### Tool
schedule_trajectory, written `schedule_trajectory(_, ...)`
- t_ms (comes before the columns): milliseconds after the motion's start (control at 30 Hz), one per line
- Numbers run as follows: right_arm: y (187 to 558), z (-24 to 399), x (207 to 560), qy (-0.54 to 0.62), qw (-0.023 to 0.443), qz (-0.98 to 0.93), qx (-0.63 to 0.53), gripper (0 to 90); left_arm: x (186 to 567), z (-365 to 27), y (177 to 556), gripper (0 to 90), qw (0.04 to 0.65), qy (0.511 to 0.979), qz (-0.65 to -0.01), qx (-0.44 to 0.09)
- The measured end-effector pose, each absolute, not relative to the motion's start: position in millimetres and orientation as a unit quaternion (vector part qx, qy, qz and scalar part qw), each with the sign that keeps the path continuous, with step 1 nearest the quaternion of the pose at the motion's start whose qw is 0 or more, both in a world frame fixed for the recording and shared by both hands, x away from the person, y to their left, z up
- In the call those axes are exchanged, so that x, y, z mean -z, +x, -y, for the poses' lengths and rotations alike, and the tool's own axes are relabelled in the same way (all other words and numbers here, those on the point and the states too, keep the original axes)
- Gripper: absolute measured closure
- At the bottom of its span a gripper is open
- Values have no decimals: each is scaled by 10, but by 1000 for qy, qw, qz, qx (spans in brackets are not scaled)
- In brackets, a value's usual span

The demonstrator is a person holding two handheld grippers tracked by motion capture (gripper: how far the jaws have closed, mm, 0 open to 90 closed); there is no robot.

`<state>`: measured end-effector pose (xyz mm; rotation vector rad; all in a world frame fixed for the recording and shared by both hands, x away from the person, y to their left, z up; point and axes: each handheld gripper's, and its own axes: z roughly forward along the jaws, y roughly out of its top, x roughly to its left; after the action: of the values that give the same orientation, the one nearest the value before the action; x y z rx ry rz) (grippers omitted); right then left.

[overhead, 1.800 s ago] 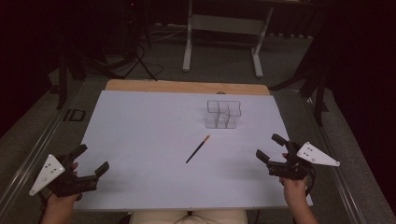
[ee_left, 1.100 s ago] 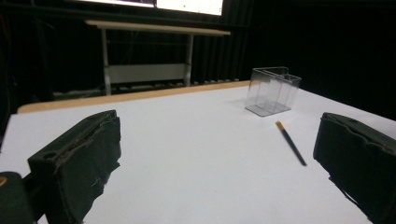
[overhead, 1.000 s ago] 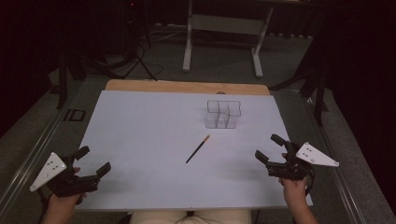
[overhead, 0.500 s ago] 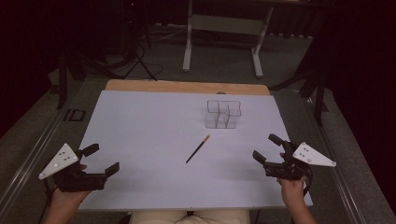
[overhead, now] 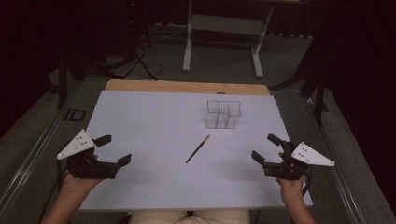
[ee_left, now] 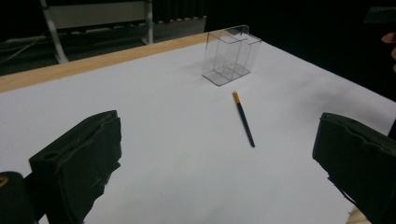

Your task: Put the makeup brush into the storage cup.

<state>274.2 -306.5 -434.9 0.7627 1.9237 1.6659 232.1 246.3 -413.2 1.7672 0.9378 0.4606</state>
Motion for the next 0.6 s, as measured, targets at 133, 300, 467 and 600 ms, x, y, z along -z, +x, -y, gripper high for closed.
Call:
schedule_trajectory(133,2744,3066,4349,278,239,-703,-609,118,4082,-2366,2396,23,499,752,-385,-195)
schedule_trajectory(300,2743,3069,4348,279,239,-702,-610,118,4043,-2205,2500,25,476,771,-377,-189)
schedule_trajectory(467,2744,3067,4348,277,239,-703,-610,119,4034,-2077,2578,25,467,780,-372,-186)
schedule_trajectory(600,2745,3063,4350,277,239,-704,-609,118,4031,-2037,2608,25,465,782,-371,-187)
